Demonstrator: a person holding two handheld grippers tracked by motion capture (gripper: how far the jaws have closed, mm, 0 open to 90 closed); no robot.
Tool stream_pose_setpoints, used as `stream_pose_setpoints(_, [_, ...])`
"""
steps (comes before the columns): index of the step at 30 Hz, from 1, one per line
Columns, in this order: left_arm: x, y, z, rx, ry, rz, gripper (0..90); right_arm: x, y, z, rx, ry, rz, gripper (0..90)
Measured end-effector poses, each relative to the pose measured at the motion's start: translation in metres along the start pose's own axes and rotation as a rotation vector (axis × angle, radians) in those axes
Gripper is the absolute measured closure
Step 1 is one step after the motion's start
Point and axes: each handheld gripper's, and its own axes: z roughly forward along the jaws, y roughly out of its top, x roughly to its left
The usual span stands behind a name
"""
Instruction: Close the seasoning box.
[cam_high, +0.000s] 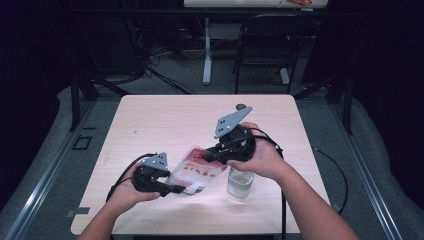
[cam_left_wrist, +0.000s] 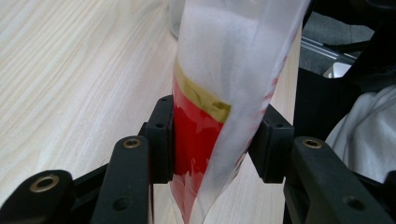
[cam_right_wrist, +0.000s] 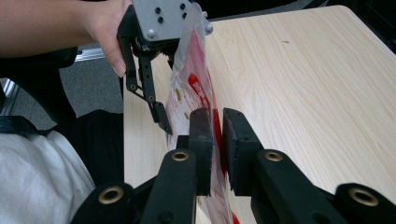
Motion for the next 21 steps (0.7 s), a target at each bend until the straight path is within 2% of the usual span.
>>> stream_pose_setpoints(1, [0.0, 0.0, 0.0, 0.002, -0.002, -0.001, 57.7, -0.001, -0.001, -0.001, 0.001, 0.0, 0.001, 81.2])
stream_pose_setpoints(2, [0.0, 0.001, -0.001, 0.015, 0.018, 0.003, 57.6, -0.001, -0.003, -0.001, 0.001, -0.001, 0.007, 81.1])
stream_pose_setpoints(3, [0.0, 0.001, -0.002, 0.02, 0.021, 0.004, 57.7, -0.001, -0.004, -0.001, -0.001, -0.006, 0.007, 81.0])
stream_pose_setpoints(4, [0.001, 0.001, -0.002, 0.014, 0.001, -0.001, 57.7, -0.001, -0.005, -0.002, 0.001, -0.006, 0.011, 81.0])
stream_pose_setpoints(5, [0.001, 0.001, -0.002, 0.024, 0.015, 0.002, 57.8, -0.002, -0.006, -0.002, -0.003, -0.009, 0.015, 81.0])
stream_pose_setpoints(8, [0.001, 0.001, -0.002, 0.018, -0.003, -0.006, 57.9, -0.002, -0.01, -0.004, -0.005, -0.012, 0.023, 81.7])
stream_pose_setpoints(9, [0.001, 0.001, -0.002, 0.034, 0.014, -0.006, 57.9, -0.002, -0.011, -0.004, -0.008, -0.015, 0.026, 81.7])
stream_pose_setpoints(10, [0.002, 0.001, -0.002, 0.031, -0.004, -0.009, 57.9, -0.003, -0.013, -0.004, -0.008, -0.014, 0.029, 81.7])
stream_pose_setpoints(21, [0.001, 0.006, -0.004, 0.072, 0.017, -0.008, 58.7, -0.007, -0.033, -0.006, -0.03, -0.03, 0.068, 85.3])
